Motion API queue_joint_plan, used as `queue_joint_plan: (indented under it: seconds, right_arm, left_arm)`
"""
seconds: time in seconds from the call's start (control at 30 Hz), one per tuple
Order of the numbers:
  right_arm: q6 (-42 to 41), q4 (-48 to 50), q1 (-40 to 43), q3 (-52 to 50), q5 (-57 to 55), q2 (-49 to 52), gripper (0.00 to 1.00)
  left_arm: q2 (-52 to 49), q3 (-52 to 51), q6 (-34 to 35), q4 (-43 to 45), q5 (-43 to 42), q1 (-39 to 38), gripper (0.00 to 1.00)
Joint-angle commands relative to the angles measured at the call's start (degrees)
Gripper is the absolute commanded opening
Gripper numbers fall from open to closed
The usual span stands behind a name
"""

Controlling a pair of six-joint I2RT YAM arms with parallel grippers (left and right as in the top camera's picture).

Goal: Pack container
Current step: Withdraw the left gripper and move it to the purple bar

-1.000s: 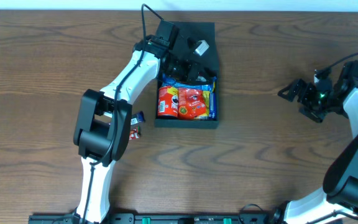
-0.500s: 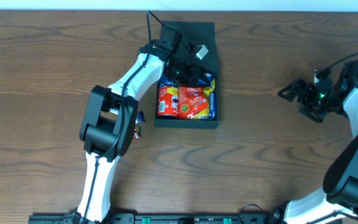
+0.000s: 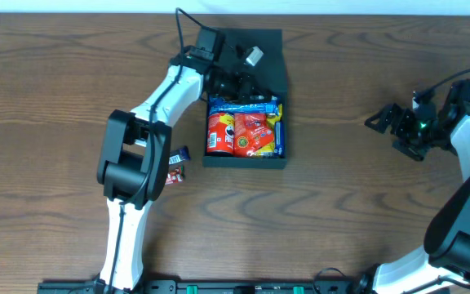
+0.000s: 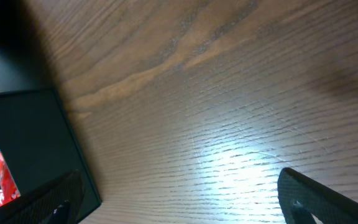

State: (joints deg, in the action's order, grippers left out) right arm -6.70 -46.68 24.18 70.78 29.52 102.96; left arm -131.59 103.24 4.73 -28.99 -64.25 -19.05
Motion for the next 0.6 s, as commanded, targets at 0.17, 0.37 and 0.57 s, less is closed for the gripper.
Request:
queue_joint_plan:
  seconds: [0.17,0.37,0.57]
  right_arm:
    - [1.20,1.31,-0.26,1.11,-0.17,-1.46,0.99]
    - [1.20,2.89,-0.26,1.11,-0.15,-1.46,0.99]
    - [0.96,2.93,-0.26,1.11,-0.13,-1.46,0.99]
  left_arm:
    - [16.85,2.29,-9.03,-19.08,24.46,4.24,0.06]
    - [24.22,2.29,-18.29,-39.47,41.53,6.99,0.06]
    - [28.28,1.75,-23.61,-47.28,42.56,9.38,0.06]
